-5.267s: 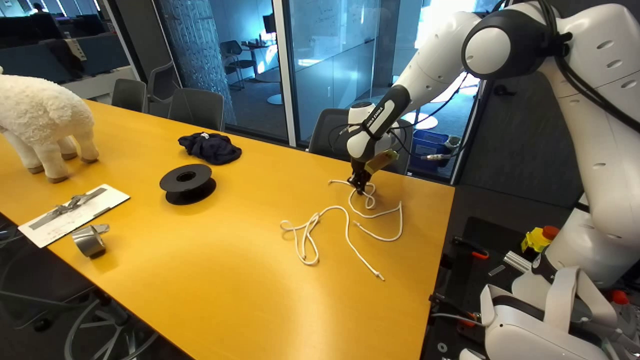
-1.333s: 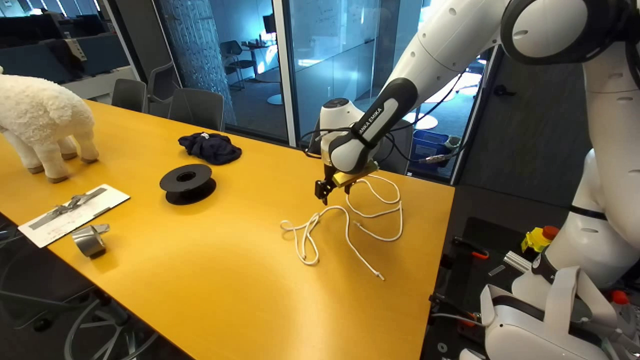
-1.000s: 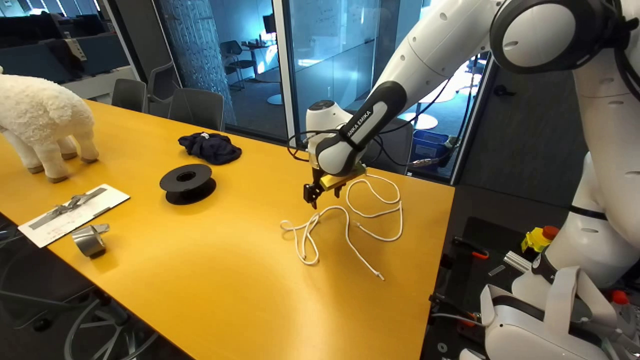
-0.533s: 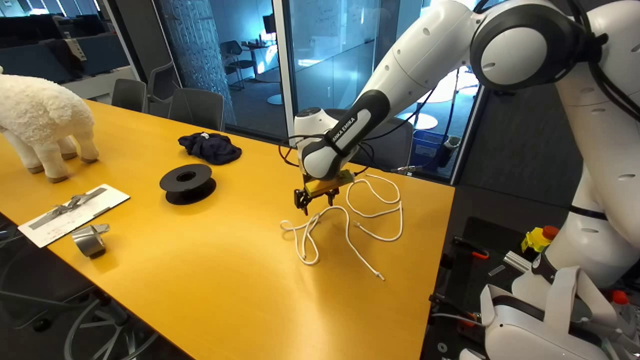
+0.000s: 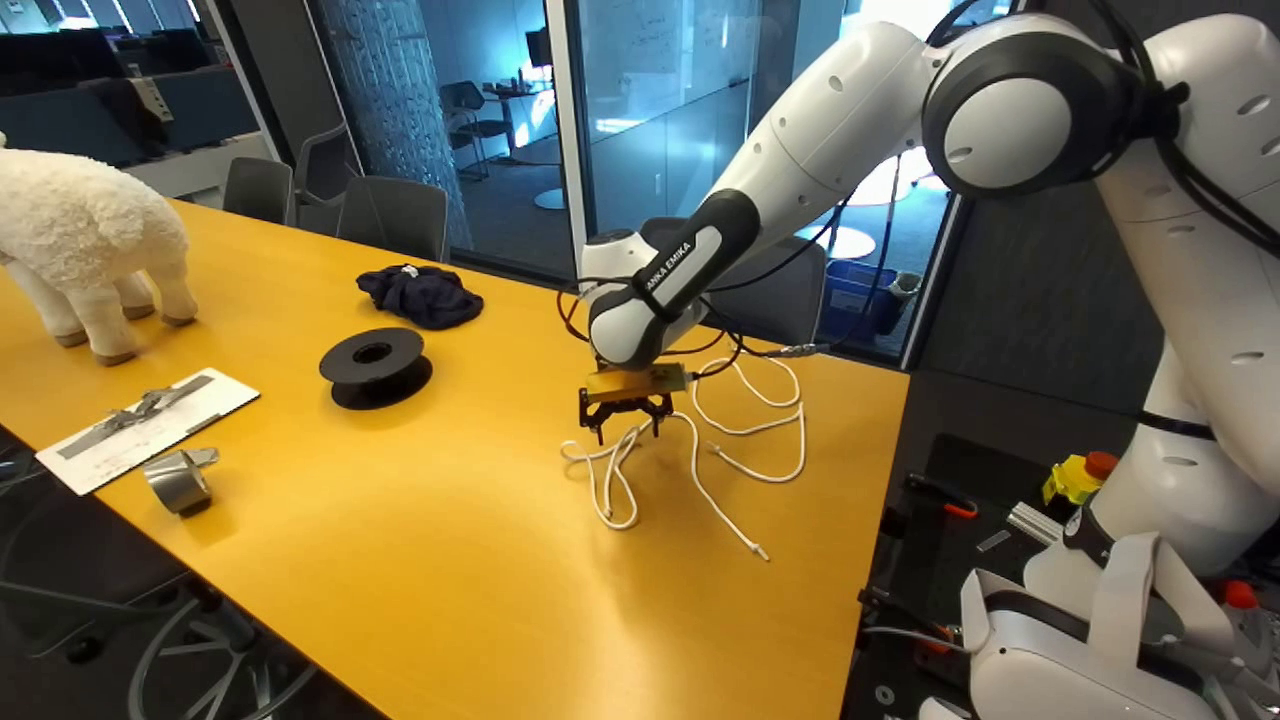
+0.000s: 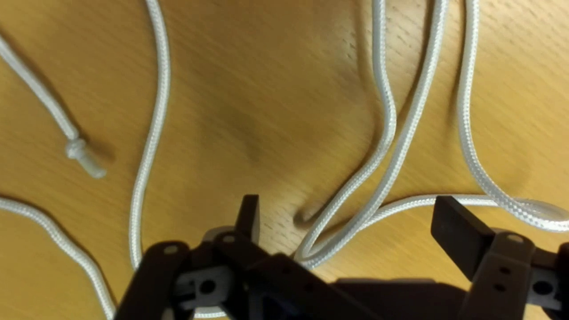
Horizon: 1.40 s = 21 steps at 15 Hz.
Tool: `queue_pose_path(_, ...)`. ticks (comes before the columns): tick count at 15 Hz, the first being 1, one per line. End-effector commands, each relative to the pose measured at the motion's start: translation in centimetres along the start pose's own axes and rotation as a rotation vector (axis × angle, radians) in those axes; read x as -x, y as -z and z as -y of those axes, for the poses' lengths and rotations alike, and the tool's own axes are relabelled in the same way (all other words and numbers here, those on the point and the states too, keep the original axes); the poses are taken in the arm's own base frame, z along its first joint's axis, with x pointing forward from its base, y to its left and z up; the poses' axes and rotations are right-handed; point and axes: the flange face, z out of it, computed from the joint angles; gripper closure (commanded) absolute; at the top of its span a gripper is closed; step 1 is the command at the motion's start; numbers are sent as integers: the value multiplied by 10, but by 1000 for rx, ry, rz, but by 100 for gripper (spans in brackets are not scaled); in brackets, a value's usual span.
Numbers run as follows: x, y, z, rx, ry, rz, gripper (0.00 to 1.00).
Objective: Separate the two white ropes
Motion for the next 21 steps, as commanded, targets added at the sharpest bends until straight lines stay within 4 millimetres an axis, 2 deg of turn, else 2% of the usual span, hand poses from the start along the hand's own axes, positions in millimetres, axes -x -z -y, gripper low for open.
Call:
queue_pose_path(1,-8,-3,7,-26,-107,17,0)
queue_pose_path(8,-15,-9,5,-30,-208,27,0)
queue_pose_path(16,-16,-11,6,-26,-227,25,0)
queue_pose_path(17,-16,-10,5,-27,-227,22,20)
queue_pose_path(21,-16,-10,5,-26,-226,18,49)
